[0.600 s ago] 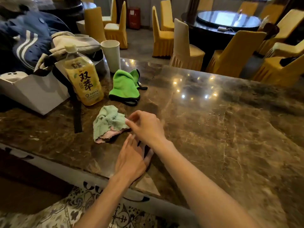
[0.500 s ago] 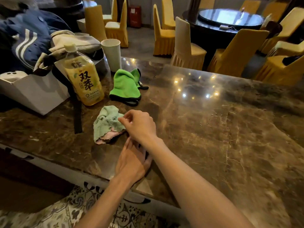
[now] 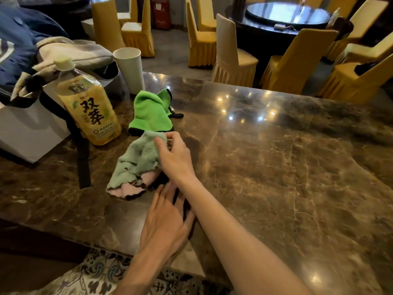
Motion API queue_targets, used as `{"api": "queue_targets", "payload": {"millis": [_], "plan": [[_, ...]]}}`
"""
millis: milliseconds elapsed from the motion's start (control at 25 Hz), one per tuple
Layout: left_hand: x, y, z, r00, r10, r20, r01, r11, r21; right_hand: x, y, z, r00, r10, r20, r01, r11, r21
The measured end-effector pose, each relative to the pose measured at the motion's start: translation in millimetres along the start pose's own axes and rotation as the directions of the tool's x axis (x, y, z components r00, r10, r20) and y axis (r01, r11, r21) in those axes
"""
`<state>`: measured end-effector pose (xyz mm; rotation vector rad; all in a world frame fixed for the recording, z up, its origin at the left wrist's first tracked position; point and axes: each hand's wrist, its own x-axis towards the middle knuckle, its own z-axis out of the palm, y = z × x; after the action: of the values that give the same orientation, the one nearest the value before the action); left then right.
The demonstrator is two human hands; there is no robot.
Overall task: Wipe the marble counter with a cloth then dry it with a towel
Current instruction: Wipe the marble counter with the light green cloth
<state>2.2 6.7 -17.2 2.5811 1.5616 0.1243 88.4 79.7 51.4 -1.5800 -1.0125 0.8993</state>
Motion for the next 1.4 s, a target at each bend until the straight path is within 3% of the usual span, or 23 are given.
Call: {"api": "queue_targets", "payload": {"millis": [80, 240, 440, 520, 640, 760, 880, 920, 1000, 1080, 1120, 1240, 1400], "plan": [[2.5, 3.7, -6.8, 0.999, 0.011, -0.038, -0.019, 0.974, -0.228, -4.0, -15.7, -37.6, 0.994, -0.050, -0.095, 0.059, 0.994, 0.094], [2.9, 7.6, -12.3, 0.995, 0.082, -0.059, -0.093, 0.972, -0.217, -19.6, -49.7, -134.4, 0.960, -0.176, -0.216, 0.216, 0.961, 0.176], [3.0, 10.0, -15.9, 0.998, 0.061, -0.017, -0.063, 0.972, -0.228, -34.1, -62.6, -247.3, 0.832, -0.332, -0.445, 0.291, 0.943, -0.159], [1.9, 12.1, -18.9, 0.998, 0.065, 0.000, -0.063, 0.973, -0.220, -29.1, -50.6, -280.0, 0.836, -0.320, -0.446, 0.255, 0.946, -0.201], [1.8, 14.7, -22.1, 0.998, 0.059, 0.023, -0.052, 0.973, -0.226, -18.5, -12.2, -313.4, 0.906, -0.213, -0.365, 0.138, 0.966, -0.219], [15.6, 20.8, -23.2, 0.998, 0.061, 0.023, -0.054, 0.965, -0.258, -12.0, 35.4, -326.1, 0.943, -0.003, -0.332, -0.069, 0.976, -0.206], [39.5, 31.2, -22.7, 1.000, 0.028, 0.013, -0.024, 0.965, -0.259, -12.0, 70.0, -329.0, 0.917, 0.266, -0.299, -0.293, 0.955, -0.049], [44.5, 34.6, -20.9, 1.000, 0.013, 0.004, -0.011, 0.964, -0.264, -10.6, 78.1, -331.8, 0.909, 0.271, -0.317, -0.328, 0.934, -0.143], [50.1, 39.6, -17.1, 1.000, -0.016, -0.027, 0.008, 0.966, -0.257, -3.6, 88.9, -338.8, 0.874, 0.129, -0.468, -0.356, 0.826, -0.437], [52.3, 40.5, -15.1, 0.999, -0.026, -0.041, 0.016, 0.972, -0.235, 4.6, 90.9, -341.7, 0.794, 0.026, -0.608, -0.442, 0.711, -0.547], [52.5, 40.6, -14.2, 0.999, -0.031, -0.043, 0.020, 0.972, -0.233, 11.5, 93.2, -340.0, 0.785, 0.071, -0.616, -0.489, 0.681, -0.545], [54.8, 39.6, -12.6, 0.997, -0.050, -0.054, 0.036, 0.973, -0.226, 29.0, 109.7, -322.8, 0.835, 0.281, -0.473, -0.542, 0.569, -0.618], [54.3, 41.5, -10.4, 0.997, -0.041, -0.066, 0.027, 0.977, -0.210, 61.5, 116.3, -309.7, 0.923, 0.111, -0.370, -0.367, 0.544, -0.754]]}}
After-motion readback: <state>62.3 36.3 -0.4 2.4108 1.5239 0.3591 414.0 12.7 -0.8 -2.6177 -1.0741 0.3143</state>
